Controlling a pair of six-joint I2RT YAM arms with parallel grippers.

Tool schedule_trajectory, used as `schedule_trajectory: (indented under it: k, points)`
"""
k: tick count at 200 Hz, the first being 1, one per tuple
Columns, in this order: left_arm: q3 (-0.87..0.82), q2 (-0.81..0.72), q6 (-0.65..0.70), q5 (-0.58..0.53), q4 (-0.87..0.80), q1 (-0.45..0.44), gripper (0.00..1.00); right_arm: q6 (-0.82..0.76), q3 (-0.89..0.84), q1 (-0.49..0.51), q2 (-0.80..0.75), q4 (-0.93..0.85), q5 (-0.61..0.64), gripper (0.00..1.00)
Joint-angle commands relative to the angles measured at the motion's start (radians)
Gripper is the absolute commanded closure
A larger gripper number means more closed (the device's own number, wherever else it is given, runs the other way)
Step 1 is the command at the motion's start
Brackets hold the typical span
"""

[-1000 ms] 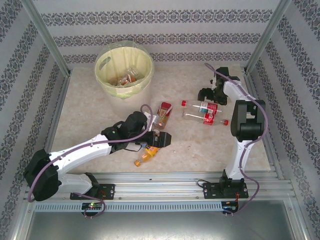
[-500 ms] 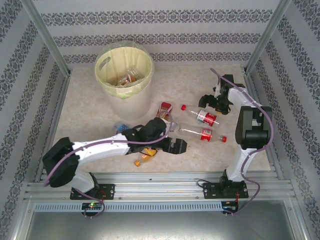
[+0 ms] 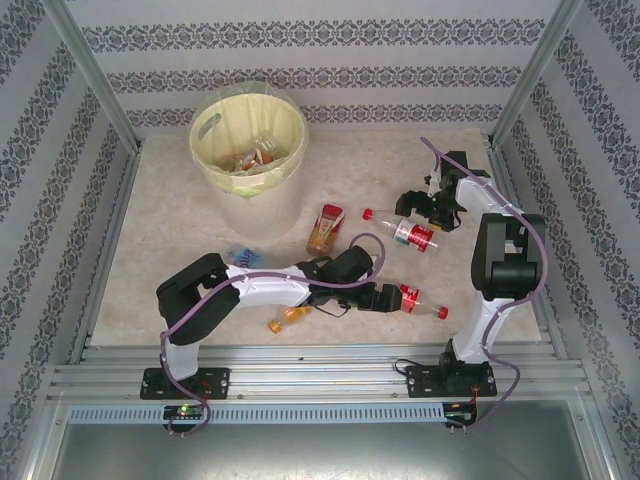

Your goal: Put the plastic bottles in the bin

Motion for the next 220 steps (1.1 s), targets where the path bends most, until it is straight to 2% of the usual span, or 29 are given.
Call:
schedule_trajectory:
  k: [1,72,106,144,175,220]
  points:
    - [0.033,0.032,-0.001,-0.036,0.054,-0.002,0.00,-0.009,-0.025,0.013,-0.038,0.002,-0.009,0.02]
    - [0.034,0.070,0.020,-0.048,0.122,0.057,0.00,0.009,-0.138,0.042,-0.143,0.017,0.012,0.02]
    - [0.040,0.059,0.034,-0.048,0.102,0.078,0.00,0.006,-0.175,0.090,-0.183,0.006,0.072,0.02]
    - [0.015,-0.014,0.052,-0.056,0.012,0.078,0.00,-0.009,-0.177,0.167,-0.179,-0.049,0.233,0.02]
    - [0.002,-0.111,0.108,-0.059,-0.064,0.077,0.00,-0.005,-0.165,0.190,-0.148,-0.067,0.270,0.02]
    - [-0.042,-0.262,0.169,-0.050,-0.109,0.077,0.00,0.000,-0.168,0.211,-0.107,-0.080,0.305,0.10]
